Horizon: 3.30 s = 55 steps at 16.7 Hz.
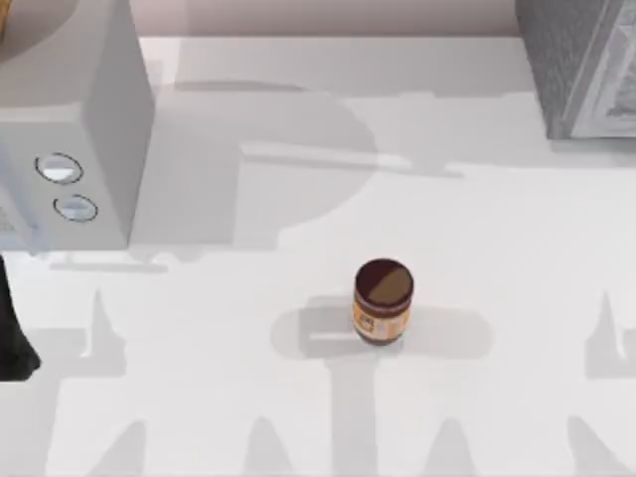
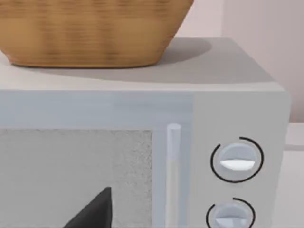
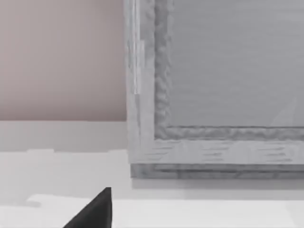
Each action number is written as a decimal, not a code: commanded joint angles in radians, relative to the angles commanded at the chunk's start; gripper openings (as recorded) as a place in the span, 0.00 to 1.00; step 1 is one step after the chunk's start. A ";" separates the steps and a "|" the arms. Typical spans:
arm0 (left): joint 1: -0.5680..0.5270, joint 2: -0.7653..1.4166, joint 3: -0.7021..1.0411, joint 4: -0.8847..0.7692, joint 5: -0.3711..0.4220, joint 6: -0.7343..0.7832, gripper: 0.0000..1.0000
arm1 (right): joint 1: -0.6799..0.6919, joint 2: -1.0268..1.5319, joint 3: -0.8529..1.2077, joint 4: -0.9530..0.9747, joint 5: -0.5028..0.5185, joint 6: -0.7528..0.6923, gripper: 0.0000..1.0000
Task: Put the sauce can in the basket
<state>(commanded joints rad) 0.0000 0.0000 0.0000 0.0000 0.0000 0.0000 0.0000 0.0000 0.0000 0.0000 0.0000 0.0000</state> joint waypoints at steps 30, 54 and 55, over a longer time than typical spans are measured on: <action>-0.341 2.231 0.623 1.594 0.984 0.008 1.00 | 0.000 0.000 0.000 0.000 0.000 0.000 1.00; -0.550 2.509 0.849 1.649 0.927 0.014 1.00 | 0.000 0.000 0.000 0.000 0.000 0.000 1.00; -0.557 2.509 0.854 1.644 0.920 0.014 1.00 | 0.000 0.000 0.000 0.000 0.000 0.000 1.00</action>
<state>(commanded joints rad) -0.5575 2.5089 0.8542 1.6440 0.9202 0.0139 0.0000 0.0000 0.0000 0.0000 0.0000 0.0000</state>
